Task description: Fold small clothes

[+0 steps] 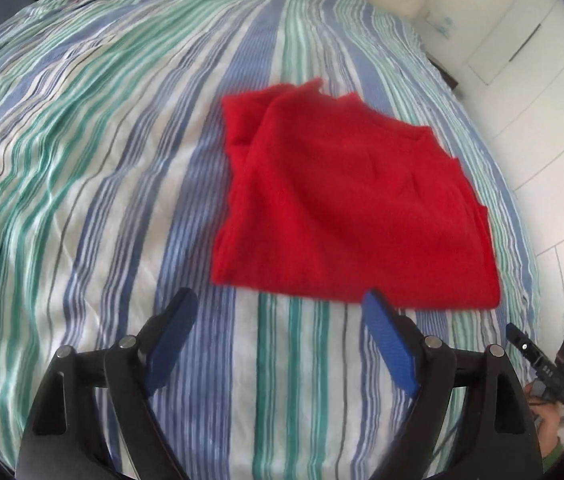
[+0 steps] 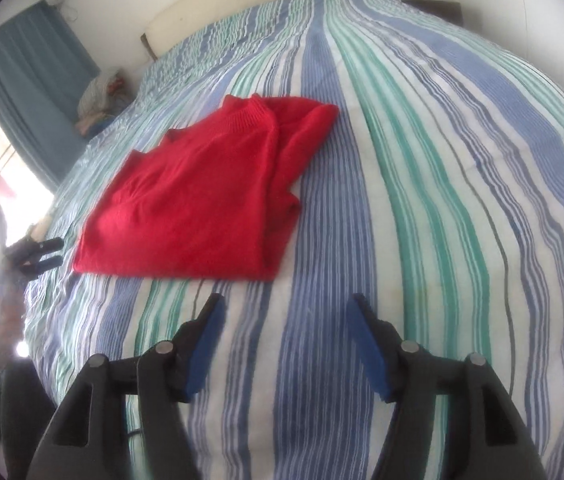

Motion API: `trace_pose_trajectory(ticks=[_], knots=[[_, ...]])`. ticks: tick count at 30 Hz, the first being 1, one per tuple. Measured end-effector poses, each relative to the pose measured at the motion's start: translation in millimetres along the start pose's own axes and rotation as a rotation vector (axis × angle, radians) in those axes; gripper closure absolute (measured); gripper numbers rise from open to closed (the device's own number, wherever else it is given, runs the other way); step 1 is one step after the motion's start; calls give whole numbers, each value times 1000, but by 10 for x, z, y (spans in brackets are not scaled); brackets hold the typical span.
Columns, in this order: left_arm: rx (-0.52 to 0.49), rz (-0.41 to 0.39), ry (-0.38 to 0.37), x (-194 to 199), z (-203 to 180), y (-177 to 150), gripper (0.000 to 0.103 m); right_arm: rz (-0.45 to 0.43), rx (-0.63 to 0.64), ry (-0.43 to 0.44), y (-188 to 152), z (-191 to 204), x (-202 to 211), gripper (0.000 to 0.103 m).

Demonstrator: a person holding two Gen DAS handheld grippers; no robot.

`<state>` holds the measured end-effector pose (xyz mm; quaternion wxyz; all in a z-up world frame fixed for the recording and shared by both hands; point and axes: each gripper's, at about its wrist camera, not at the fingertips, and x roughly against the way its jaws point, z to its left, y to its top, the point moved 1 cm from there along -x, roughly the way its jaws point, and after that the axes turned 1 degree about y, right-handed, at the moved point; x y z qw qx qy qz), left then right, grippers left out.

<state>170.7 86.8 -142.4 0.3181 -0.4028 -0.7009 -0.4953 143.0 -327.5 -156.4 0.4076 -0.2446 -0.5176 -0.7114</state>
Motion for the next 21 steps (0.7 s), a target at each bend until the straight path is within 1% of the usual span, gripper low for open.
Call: trace_pose_trajectory(ticks=[3, 5, 8, 9, 10, 12, 13, 16, 17, 19, 21], knots=[[-30, 1, 10, -25, -181, -278, 17, -26, -8, -31, -152, 5, 61, 41], [-65, -9, 33, -52, -295, -409, 16, -45, -10, -41, -224, 20, 122, 40], [-104, -13, 70, -149, -399, -527, 13, -71, 30, -93, -309, 85, 159, 35], [-122, -20, 85, -193, -420, -554, 10, -75, 42, -112, -334, 107, 147, 31], [-145, -19, 106, -255, -441, -582, 7, -74, 54, -136, -368, 103, 124, 28], [-201, -12, 158, -360, -470, -674, 6, -65, 82, -184, -455, 106, 35, 27], [-225, -23, 174, -388, -489, -714, 3, -61, 94, -200, -512, 89, -11, 24], [-260, -35, 207, -455, -525, -772, 1, -85, 123, -216, -627, 117, -70, 15], [-268, -38, 212, -470, -529, -781, 1, -86, 131, -222, -639, 133, -83, 14], [-282, -54, 212, -494, -528, -805, 1, -78, 141, -223, -650, 148, -126, 8], [-286, -72, 211, -497, -529, -837, 1, -77, 163, -224, -674, 156, -163, 5]])
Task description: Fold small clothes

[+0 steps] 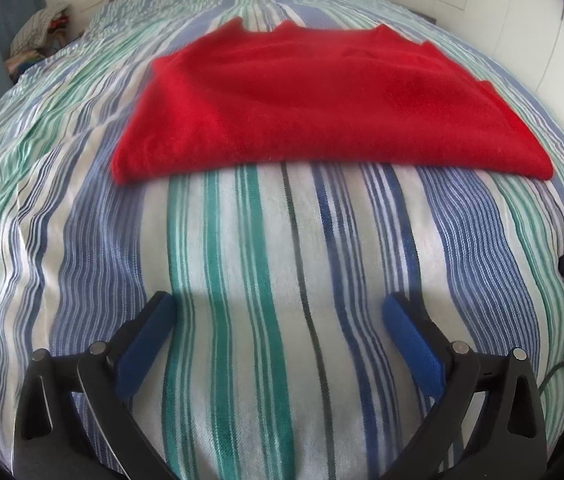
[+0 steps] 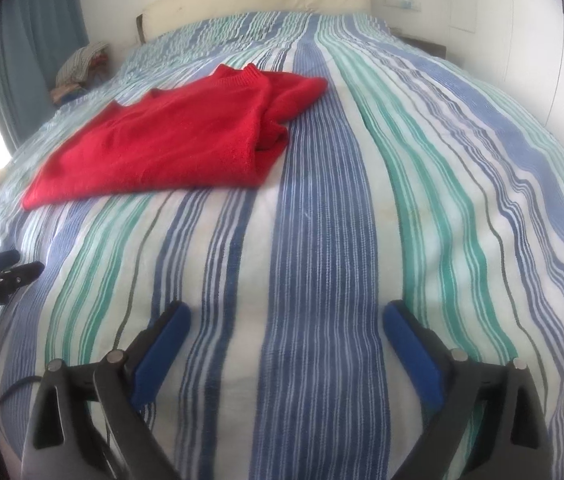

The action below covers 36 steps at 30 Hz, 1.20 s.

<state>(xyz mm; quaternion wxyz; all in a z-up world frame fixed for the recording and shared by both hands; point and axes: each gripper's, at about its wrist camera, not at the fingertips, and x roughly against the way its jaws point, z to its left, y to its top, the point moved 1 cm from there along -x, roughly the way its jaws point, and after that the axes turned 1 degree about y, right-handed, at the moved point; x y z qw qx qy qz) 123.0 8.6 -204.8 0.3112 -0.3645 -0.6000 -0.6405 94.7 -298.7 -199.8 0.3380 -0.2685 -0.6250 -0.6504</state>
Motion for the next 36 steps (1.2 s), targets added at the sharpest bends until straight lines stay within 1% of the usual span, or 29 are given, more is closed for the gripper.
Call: trace_pose_trajectory(ticks=[2, 8, 36], knots=[[-5, -5, 6, 8, -8, -9, 1, -14, 10, -2, -28, 14, -16, 3], [-3, -14, 5, 14, -24, -18, 1, -43, 21, -6, -60, 29, -10, 2], [12, -30, 7, 74, -5, -39, 1, -60, 32, -22, -87, 77, 4, 2]])
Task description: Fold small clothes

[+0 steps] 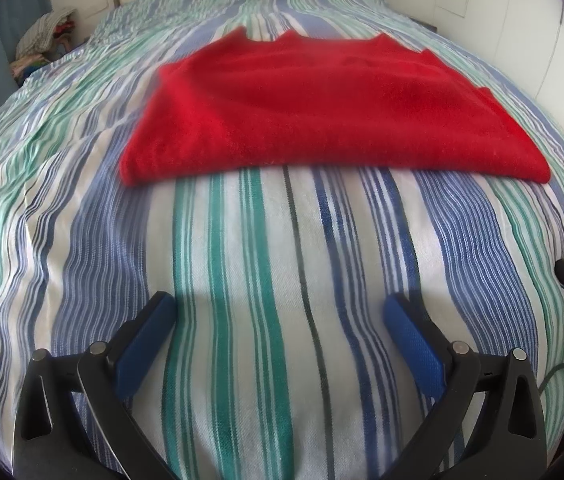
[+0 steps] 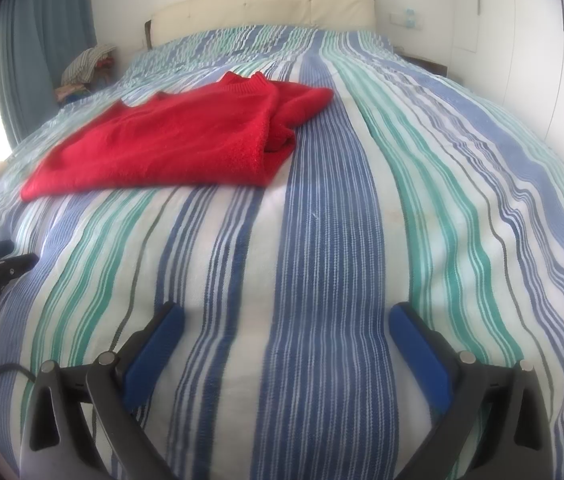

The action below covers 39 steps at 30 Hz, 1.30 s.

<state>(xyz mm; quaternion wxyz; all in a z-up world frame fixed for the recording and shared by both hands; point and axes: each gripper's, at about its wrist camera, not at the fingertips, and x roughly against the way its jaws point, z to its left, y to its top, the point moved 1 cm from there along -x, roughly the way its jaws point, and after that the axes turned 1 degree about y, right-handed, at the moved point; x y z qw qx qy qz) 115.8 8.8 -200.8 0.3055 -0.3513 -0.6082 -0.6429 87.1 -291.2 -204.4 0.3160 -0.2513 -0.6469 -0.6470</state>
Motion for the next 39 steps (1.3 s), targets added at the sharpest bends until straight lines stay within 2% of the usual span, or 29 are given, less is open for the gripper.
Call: trace_pose_trajectory(ticks=[9, 11, 14, 16, 18, 20, 22, 25, 28, 30, 31, 34, 35, 36, 37, 39], knots=[[21, 13, -18, 127, 68, 23, 1, 0, 1, 0, -1, 7, -2, 2], [54, 38, -24, 173, 103, 64, 1, 0, 0, 0, 0, 7, -3, 2], [126, 64, -82, 297, 190, 150, 1, 2, -2, -1, 7, 9, 10, 2], [150, 54, -111, 418, 259, 203, 1, 12, -5, 3, 30, 2, 30, 1], [136, 21, -105, 534, 335, 230, 1, 53, -4, 6, 89, -1, 38, 1], [112, -25, -73, 604, 426, 210, 1, 92, -18, 29, 225, -23, 80, 2], [118, -53, -44, 593, 525, 140, 1, 62, -65, 102, 432, -89, 177, 4], [181, -12, -47, 453, 667, 64, 1, 4, -121, 170, 851, -232, 228, 4], [214, -10, -52, 423, 719, 70, 2, 1, -210, 220, 1221, -428, 21, 4], [202, -35, -36, 444, 724, 90, 2, 23, -267, 202, 1379, -528, -201, 7], [197, -40, -27, 443, 727, 99, 2, 27, -290, 206, 1447, -544, -298, 11], [213, -26, -31, 401, 777, 84, 2, 60, -337, 251, 1585, -468, -609, 12], [222, -18, -36, 384, 795, 85, 2, 104, -354, 259, 1591, -429, -755, 14], [231, -13, -38, 373, 816, 80, 2, 147, -377, 271, 1576, -390, -895, 28], [239, -10, -37, 370, 837, 83, 2, 195, -400, 297, 1544, -345, -1030, 55], [250, -13, -23, 384, 895, 91, 2, 248, -386, 282, 1543, -237, -1151, 91]])
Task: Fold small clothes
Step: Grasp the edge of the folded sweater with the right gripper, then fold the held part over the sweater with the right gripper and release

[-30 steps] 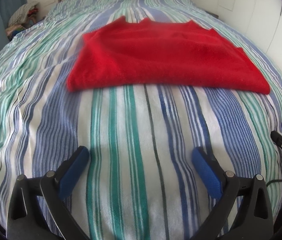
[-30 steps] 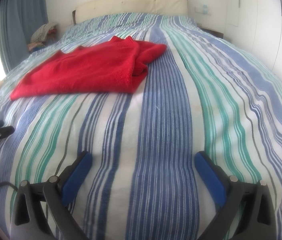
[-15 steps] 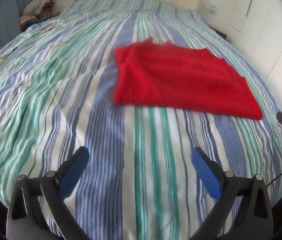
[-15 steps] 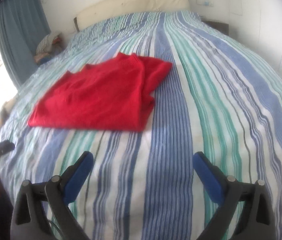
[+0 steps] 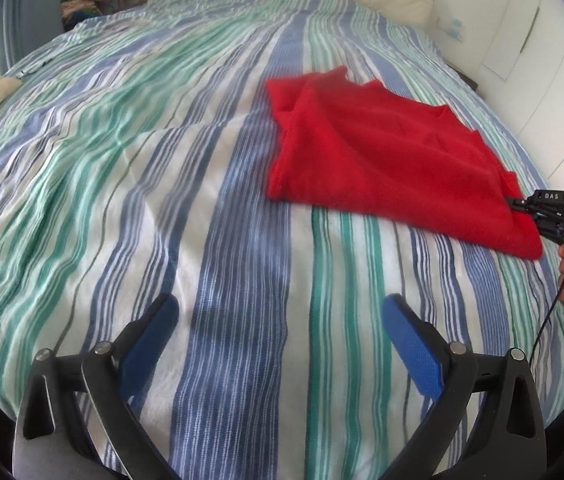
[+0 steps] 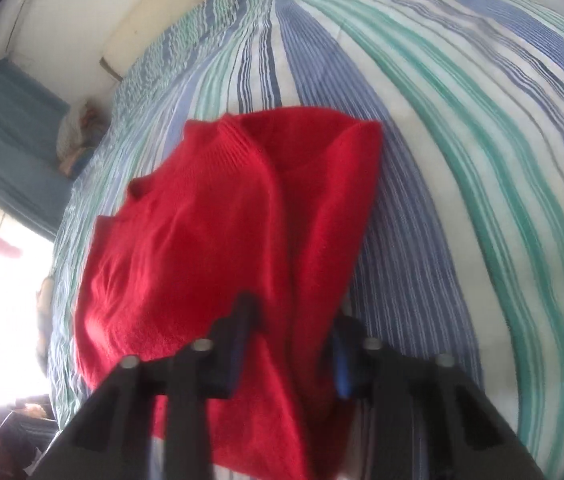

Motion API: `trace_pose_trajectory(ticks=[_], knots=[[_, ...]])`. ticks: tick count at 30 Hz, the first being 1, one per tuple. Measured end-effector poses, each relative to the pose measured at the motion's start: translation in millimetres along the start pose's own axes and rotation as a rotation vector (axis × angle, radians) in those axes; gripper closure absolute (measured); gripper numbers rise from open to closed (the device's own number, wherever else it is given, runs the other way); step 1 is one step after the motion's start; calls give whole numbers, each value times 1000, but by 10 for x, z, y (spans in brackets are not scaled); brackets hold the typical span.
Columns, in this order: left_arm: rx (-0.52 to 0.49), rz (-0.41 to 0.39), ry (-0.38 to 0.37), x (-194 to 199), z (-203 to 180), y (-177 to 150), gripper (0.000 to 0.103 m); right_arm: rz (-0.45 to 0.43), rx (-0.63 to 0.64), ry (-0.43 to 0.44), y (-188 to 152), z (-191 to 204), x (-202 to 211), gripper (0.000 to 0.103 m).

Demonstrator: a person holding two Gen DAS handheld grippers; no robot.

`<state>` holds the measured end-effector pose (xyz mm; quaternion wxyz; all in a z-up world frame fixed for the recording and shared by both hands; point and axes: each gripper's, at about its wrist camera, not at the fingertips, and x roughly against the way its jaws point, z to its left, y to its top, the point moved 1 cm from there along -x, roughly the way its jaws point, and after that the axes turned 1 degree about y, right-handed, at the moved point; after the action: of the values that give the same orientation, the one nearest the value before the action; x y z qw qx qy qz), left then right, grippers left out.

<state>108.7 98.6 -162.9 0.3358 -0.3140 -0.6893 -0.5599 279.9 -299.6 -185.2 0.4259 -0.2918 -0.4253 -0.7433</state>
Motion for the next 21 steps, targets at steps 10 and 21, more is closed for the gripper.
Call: trace_pose_trajectory(ticks=[10, 21], knots=[[100, -104, 104, 162, 414, 253, 2, -39, 224, 154, 262, 1570, 330, 93], [253, -91, 153, 156, 904, 237, 2, 239, 304, 328, -193, 2786, -1117, 59]])
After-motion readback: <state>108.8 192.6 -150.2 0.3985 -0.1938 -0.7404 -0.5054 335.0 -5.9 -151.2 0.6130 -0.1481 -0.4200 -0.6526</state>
